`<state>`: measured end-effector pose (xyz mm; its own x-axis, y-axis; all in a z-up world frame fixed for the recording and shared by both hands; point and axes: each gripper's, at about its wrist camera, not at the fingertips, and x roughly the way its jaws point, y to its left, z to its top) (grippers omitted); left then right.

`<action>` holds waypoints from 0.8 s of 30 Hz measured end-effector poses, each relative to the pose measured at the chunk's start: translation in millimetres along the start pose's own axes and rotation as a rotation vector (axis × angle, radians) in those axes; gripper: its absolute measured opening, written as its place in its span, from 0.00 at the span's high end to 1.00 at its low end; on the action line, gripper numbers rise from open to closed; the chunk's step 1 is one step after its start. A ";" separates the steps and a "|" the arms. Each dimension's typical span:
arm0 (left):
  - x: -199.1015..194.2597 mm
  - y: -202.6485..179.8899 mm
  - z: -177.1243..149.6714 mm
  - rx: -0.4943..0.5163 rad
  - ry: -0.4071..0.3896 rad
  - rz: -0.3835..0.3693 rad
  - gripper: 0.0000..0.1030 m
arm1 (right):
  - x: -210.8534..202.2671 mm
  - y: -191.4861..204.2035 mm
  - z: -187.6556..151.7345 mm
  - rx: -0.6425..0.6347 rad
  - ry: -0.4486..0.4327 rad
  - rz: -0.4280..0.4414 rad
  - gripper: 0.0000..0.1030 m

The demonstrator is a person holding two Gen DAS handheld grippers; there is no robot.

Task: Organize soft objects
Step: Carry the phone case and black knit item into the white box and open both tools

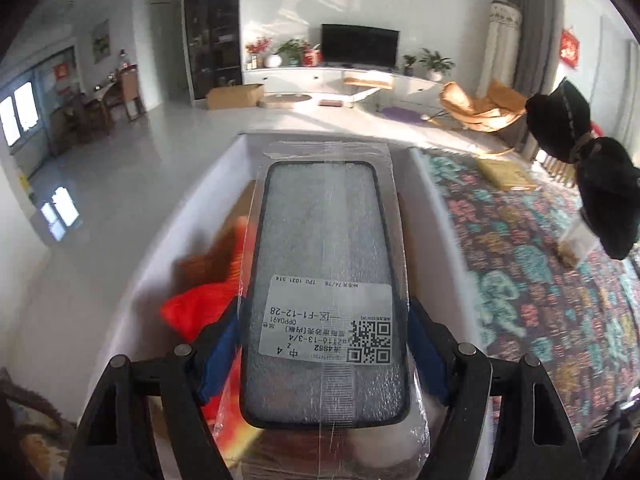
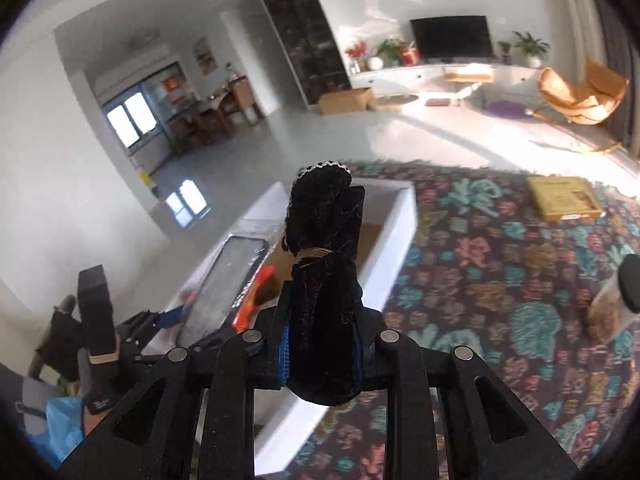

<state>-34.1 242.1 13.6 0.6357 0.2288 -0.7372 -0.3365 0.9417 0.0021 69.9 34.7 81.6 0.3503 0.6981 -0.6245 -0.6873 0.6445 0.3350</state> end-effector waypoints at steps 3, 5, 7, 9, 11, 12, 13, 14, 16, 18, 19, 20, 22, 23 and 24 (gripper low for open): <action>9.8 26.8 -21.6 -0.026 0.040 0.062 0.15 | 46.8 22.0 -17.4 0.005 0.079 0.047 0.23; 9.7 32.5 -31.2 -0.033 0.046 0.070 0.14 | 63.9 25.0 -28.5 0.013 0.126 0.056 0.19; 6.7 32.2 -35.1 -0.029 0.033 0.078 0.11 | 64.9 22.8 -38.8 0.001 0.143 0.047 0.19; 1.2 27.4 -35.5 -0.014 0.013 0.106 0.07 | 58.3 21.9 -43.4 -0.034 0.142 0.002 0.19; -7.7 24.9 -34.3 -0.007 -0.007 0.122 0.06 | 51.3 26.5 -46.0 -0.081 0.138 -0.043 0.19; -11.8 22.5 -33.1 -0.016 -0.015 0.124 0.05 | 47.1 27.5 -47.4 -0.104 0.138 -0.065 0.19; -16.8 21.9 -31.3 -0.032 -0.022 0.125 0.04 | 42.8 31.6 -48.3 -0.124 0.140 -0.091 0.19; -21.5 21.9 -30.2 -0.050 -0.033 0.128 0.03 | 39.5 34.2 -49.7 -0.140 0.144 -0.114 0.19; -30.2 26.0 -30.2 -0.093 -0.070 0.138 0.02 | 35.8 38.2 -52.7 -0.150 0.159 -0.148 0.19; -32.9 27.8 -32.6 -0.128 -0.063 0.158 0.02 | 33.4 40.5 -55.4 -0.141 0.179 -0.157 0.19; -33.8 30.7 -30.3 -0.129 -0.047 0.166 0.02 | 33.6 40.9 -56.8 -0.136 0.191 -0.160 0.19; -34.0 29.8 -30.7 -0.116 -0.032 0.178 0.02 | 34.7 42.6 -58.5 -0.133 0.203 -0.164 0.19; -34.0 23.6 -31.2 -0.074 -0.015 0.223 0.02 | 35.3 46.4 -62.7 -0.135 0.228 -0.179 0.19; -33.8 21.2 -32.3 -0.057 -0.009 0.240 0.02 | 36.1 48.2 -64.7 -0.140 0.239 -0.188 0.19; -33.8 19.7 -33.4 -0.047 -0.004 0.247 0.02 | 36.0 49.8 -66.5 -0.144 0.246 -0.197 0.19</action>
<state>-85.5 244.7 16.0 0.5329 0.4516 -0.7156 -0.5137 0.8446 0.1505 6.0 71.2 28.9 0.3335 0.4571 -0.8245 -0.7106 0.6966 0.0987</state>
